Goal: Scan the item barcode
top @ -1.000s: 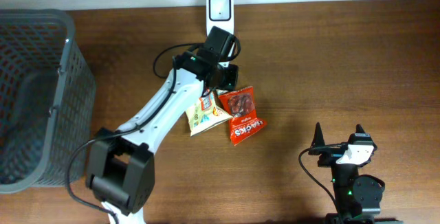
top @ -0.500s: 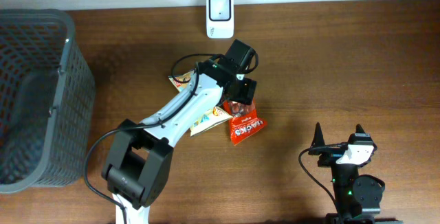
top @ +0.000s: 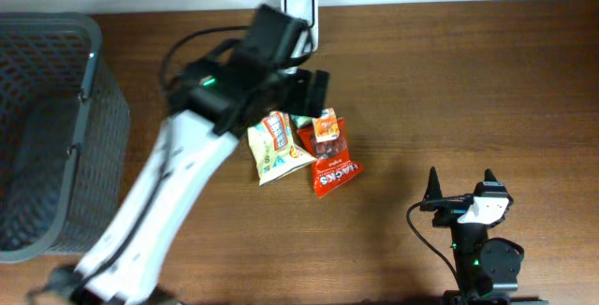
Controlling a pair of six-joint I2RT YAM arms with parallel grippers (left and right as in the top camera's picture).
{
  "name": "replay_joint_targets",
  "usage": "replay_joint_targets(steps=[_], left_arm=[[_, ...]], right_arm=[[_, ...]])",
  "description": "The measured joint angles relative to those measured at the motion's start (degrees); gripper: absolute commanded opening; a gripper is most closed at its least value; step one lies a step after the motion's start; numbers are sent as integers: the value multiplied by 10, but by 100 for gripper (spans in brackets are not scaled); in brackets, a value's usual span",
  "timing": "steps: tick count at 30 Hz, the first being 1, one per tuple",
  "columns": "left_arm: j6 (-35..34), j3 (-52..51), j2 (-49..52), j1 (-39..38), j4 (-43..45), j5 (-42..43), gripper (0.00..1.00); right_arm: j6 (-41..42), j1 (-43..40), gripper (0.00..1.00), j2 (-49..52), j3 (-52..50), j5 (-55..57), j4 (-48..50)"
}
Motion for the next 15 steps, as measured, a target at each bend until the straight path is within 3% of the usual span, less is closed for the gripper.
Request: replay_joint_targets(steps=[10, 15], left_arm=[[-7, 0, -158, 93, -134, -3, 99], [-7, 0, -210, 104, -197, -4, 99]], right_arm=[[0, 0, 99, 0, 0, 0, 0], [0, 0, 98, 0, 0, 0, 0]])
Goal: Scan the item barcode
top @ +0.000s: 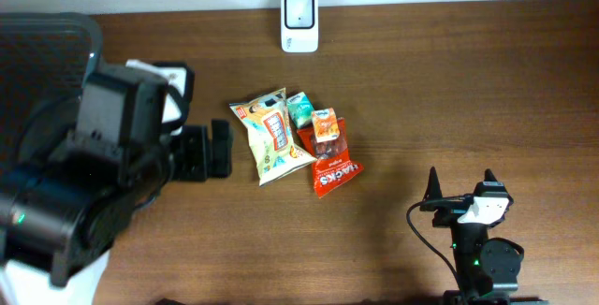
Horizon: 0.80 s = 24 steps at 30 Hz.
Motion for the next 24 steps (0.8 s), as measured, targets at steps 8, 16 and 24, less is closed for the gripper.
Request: replay_joint_targets(steps=[8, 16, 24], left_arm=[[-24, -1, -31, 0, -79, 5, 99], [-33, -61, -48, 0, -79, 9, 99], [-35, -67, -38, 0, -63, 11, 99]], right_arm=[[0, 0, 98, 0, 0, 0, 0], [0, 0, 99, 0, 0, 0, 0], [0, 0, 99, 0, 0, 0, 0]])
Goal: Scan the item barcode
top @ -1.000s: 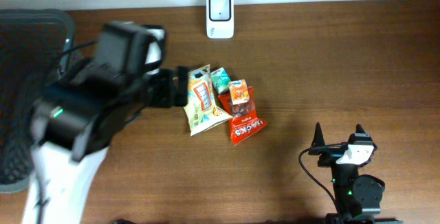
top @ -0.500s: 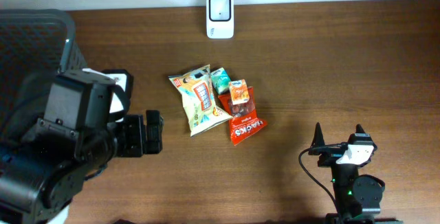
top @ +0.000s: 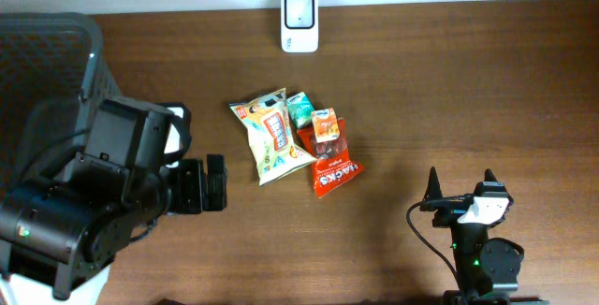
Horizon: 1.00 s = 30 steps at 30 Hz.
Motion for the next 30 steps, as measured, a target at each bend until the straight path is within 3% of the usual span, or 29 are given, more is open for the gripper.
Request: replay_joint_targets(steps=[30], left_arm=[[0, 0, 0, 0, 26, 0, 99]], right_arm=[[0, 0, 98, 0, 0, 0, 0]])
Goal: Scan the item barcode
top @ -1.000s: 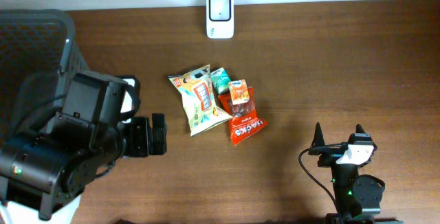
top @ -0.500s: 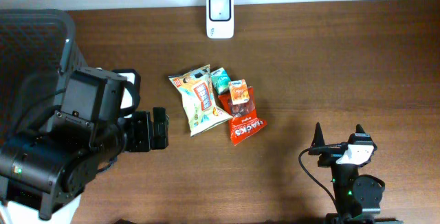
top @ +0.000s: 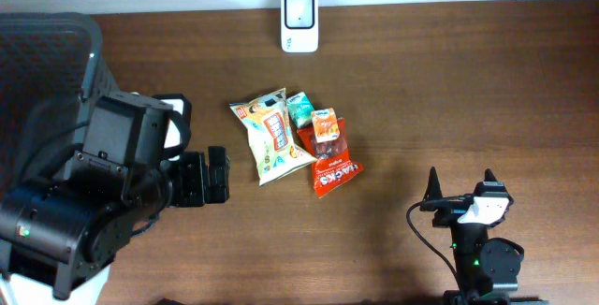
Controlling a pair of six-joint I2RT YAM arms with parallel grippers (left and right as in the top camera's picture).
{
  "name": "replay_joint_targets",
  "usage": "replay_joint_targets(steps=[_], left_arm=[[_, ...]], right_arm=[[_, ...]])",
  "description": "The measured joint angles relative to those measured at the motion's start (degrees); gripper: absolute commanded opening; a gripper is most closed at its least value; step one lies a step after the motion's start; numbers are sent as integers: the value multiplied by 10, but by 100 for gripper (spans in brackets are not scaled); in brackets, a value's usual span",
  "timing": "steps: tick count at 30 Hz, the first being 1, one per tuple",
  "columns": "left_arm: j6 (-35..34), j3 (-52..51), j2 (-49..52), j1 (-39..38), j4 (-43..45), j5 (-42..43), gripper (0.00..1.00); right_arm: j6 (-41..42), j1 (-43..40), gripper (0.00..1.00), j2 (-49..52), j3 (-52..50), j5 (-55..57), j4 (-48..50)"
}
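Note:
A white barcode scanner (top: 299,9) stands at the table's far edge. In front of it lies a cluster of snack packs: a yellow bag (top: 270,137), a small teal pack (top: 299,108), an orange pack (top: 324,123) and a red pack (top: 333,170). My left gripper (top: 206,176) hovers left of the yellow bag, apart from it and holding nothing visible. Its dark fingers sit close together, and whether they touch does not show. My right gripper (top: 460,185) rests near the front right, open and empty.
A grey mesh basket (top: 47,34) fills the far left, partly covered by my bulky left arm (top: 84,211). Bare wooden tabletop (top: 468,80) lies right of the snacks. The right arm's base (top: 482,263) sits at the front edge.
My left arm has shifted slightly toward the far side, its gripper now a little farther from the front edge. The snacks, the scanner and the right arm have not moved.
My left arm first reached over the snack cluster just below the scanner, hiding most of the teal pack. Then it was back at the left by the basket, with all the packs lying uncovered. It stayed there with small shifts. The right arm kept still.

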Motion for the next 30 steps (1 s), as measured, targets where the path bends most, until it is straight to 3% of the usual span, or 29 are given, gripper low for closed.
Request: replay_joint_targets(steps=[14, 21, 23, 30], left_arm=[[0, 0, -1, 0, -16, 1, 99], [0, -47, -60, 0, 43, 14, 99], [12, -106, -99, 0, 84, 16, 99], [188, -426, -250, 5, 462, 114, 99]], right_arm=[[-1, 0, 99, 0, 0, 0, 0], [0, 0, 99, 0, 0, 0, 0], [-1, 0, 98, 0, 0, 0, 0], [0, 0, 99, 0, 0, 0, 0]])
